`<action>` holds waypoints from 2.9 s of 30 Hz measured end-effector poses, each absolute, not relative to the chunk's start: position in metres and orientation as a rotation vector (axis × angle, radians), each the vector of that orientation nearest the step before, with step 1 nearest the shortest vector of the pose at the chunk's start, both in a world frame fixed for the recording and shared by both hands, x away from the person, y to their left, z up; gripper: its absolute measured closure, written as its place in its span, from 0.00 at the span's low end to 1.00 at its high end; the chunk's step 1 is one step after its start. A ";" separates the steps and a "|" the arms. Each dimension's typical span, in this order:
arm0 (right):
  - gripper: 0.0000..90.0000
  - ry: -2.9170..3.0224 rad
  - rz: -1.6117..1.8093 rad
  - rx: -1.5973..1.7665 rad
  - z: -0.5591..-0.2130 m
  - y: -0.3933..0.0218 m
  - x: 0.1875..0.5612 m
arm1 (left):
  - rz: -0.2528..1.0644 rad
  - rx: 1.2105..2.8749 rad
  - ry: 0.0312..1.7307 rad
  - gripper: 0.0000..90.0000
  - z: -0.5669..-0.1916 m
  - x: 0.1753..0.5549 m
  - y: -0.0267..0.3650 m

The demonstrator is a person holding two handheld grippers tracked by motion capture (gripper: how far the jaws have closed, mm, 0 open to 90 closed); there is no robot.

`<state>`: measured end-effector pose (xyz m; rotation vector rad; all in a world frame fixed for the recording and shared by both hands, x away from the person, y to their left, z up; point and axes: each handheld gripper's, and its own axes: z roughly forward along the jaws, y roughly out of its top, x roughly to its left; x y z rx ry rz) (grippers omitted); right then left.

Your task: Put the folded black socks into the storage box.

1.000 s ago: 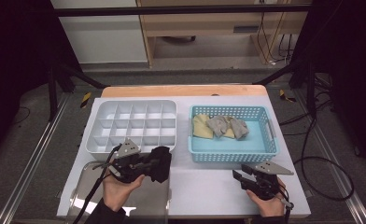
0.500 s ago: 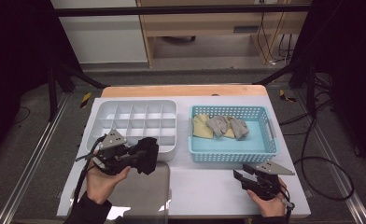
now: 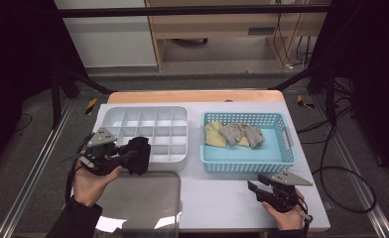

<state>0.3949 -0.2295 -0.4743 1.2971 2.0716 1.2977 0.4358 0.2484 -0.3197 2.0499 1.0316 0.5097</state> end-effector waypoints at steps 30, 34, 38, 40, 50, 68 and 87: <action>0.55 2.079 1.311 1.287 -0.474 -0.229 0.394 | 0.559 2.171 1.201 0.77 -0.337 0.493 0.281; 0.54 2.083 1.314 1.284 -0.474 -0.227 0.394 | 0.547 2.180 1.236 0.77 -0.345 0.501 0.288; 0.54 2.088 1.312 1.283 -0.475 -0.227 0.394 | 0.560 2.202 1.265 0.77 -0.353 0.508 0.291; 0.55 2.089 1.311 1.285 -0.475 -0.227 0.394 | 0.557 2.207 1.275 0.77 -0.356 0.511 0.292; 0.55 2.093 1.312 1.279 -0.475 -0.226 0.395 | 0.550 2.253 1.312 0.77 -0.375 0.523 0.288; 0.55 2.104 1.311 1.277 -0.476 -0.223 0.396 | 0.528 2.255 1.342 0.77 -0.395 0.520 0.291; 0.55 2.117 1.310 1.267 -0.478 -0.219 0.397 | 0.474 2.276 1.371 0.78 -0.400 0.525 0.288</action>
